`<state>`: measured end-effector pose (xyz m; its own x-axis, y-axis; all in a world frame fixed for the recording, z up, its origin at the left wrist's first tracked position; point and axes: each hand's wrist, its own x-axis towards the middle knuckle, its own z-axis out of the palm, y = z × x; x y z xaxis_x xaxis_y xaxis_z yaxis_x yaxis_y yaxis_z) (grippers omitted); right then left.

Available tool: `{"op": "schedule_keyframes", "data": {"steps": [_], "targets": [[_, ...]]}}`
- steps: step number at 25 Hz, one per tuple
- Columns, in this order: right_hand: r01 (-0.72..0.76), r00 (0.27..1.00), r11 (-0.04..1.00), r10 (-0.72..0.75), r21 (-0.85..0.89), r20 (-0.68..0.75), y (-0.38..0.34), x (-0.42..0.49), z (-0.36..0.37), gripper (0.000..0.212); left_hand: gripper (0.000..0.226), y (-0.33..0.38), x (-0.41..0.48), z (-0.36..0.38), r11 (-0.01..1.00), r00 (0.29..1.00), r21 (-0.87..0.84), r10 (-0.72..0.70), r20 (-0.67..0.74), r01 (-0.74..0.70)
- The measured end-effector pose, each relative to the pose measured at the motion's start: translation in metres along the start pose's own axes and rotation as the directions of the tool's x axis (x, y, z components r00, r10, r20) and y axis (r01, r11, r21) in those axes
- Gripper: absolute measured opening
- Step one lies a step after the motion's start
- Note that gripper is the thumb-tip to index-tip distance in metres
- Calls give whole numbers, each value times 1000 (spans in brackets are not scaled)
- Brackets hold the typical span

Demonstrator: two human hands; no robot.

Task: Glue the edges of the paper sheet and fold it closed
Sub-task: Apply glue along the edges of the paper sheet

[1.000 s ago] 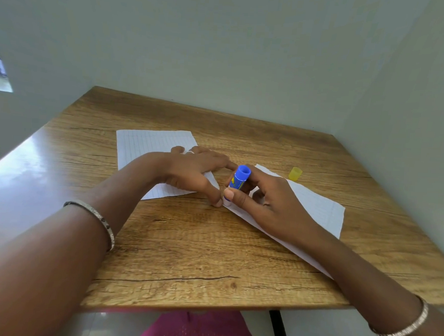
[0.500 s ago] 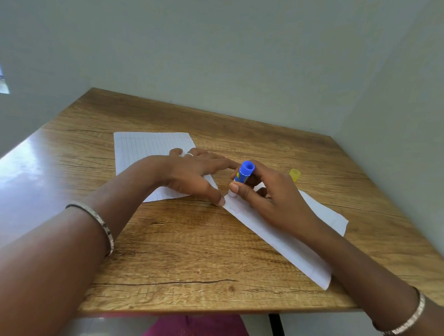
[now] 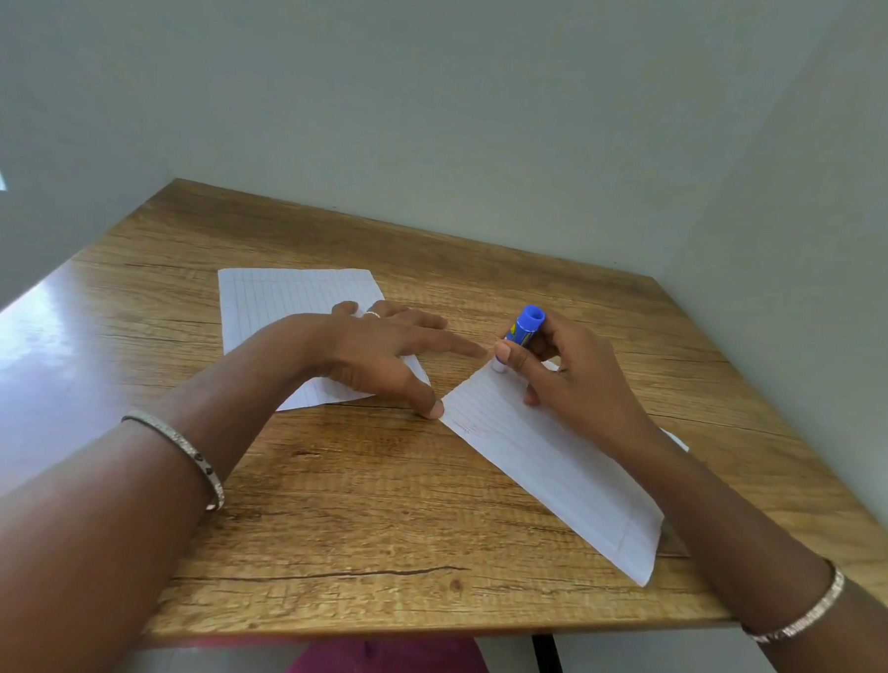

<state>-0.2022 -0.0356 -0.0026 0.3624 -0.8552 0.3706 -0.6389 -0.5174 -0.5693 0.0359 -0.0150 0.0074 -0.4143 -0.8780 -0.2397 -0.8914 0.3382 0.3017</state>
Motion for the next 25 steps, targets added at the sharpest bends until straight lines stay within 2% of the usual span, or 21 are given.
{"op": "schedule_keyframes", "data": {"steps": [3, 5, 8, 12, 15, 19, 25], "targets": [[-101, 995, 962, 103, 255, 4, -10, -10, -5, 18, 70, 1, -2, -1, 998, 1000, -55, 19, -24, -20], [-95, 994, 935, 71, 340, 83, -21, -19, -4, 18, 62, 2, -4, -2, 997, 999, -71, 23, -39, -25], [6, 982, 970, -51, 244, 180, -34, -29, 5, 18, 54, 3, -6, -3, 998, 1000, -58, -3, -26, 2], [91, 977, 985, -116, 144, 177, -38, -28, 10, 15, 46, 1, -5, -2, 994, 999, -110, -21, -49, 16], [133, 968, 982, -157, 132, 194, -41, -26, 11, 8, 62, 2, -5, -2, 997, 999, -72, -16, -42, 12], [155, 962, 985, -167, 71, 214, -42, -24, 13, 9, 73, 1, -4, -2, 998, 999, -70, -9, -42, 6], [145, 961, 989, -145, 17, 236, -40, -29, 6, 19, 58, 9, -8, -6, 999, 998, -43, -11, -60, 8]]}}
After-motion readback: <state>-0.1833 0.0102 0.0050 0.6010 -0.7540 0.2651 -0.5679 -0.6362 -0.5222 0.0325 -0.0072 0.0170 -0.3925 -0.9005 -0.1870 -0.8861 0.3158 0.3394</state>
